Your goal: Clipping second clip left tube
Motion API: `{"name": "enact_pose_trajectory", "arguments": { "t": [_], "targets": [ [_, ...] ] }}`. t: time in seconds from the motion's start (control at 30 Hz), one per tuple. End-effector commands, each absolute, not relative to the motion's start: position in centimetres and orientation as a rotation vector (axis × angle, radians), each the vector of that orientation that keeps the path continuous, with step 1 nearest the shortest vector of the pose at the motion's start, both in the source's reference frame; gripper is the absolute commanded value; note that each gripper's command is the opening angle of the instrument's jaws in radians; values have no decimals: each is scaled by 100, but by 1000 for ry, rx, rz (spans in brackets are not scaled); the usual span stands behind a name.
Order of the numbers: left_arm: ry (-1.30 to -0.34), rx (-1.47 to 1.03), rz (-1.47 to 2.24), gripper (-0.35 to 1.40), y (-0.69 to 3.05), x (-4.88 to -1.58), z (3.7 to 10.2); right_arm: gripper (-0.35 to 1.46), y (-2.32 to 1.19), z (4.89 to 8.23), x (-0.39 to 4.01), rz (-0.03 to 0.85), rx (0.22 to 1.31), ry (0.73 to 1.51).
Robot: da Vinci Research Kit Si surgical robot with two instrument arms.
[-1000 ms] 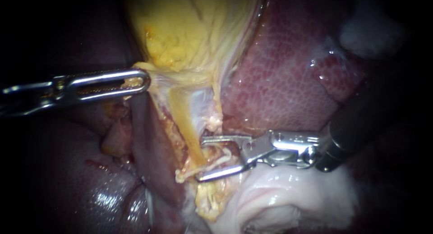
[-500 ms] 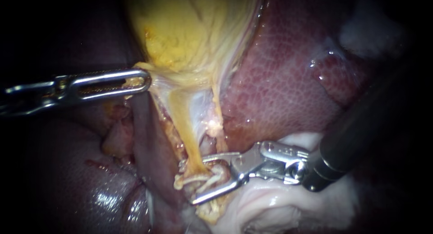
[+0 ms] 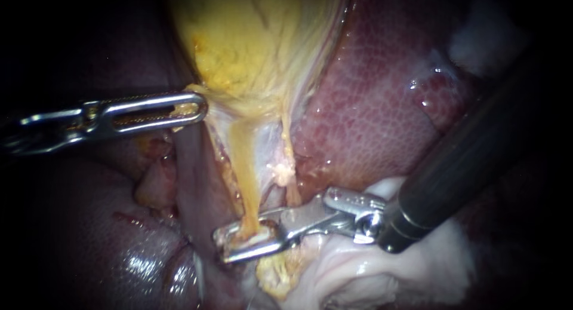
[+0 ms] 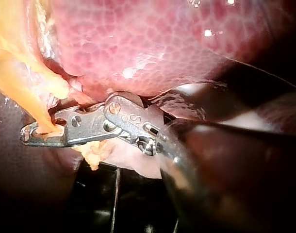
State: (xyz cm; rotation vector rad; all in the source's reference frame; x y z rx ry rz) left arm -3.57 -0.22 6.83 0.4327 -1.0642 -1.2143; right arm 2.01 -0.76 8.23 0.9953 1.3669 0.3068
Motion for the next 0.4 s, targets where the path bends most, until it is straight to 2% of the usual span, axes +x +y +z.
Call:
{"name": "enact_pose_trajectory", "arguments": {
  "t": [0.03,0.37,0.4],
  "targets": [
    [-1065,433,-1215,-35,-22,-357,683,-35,-77,822,201,305,995,1368],
    [-1066,435,-1214,-35,-24,-357,680,-35,-76,819,201,305,997,1369],
    [-1066,435,-1214,-35,-24,-357,680,-29,-75,819,200,308,995,1369]
  ]
}}
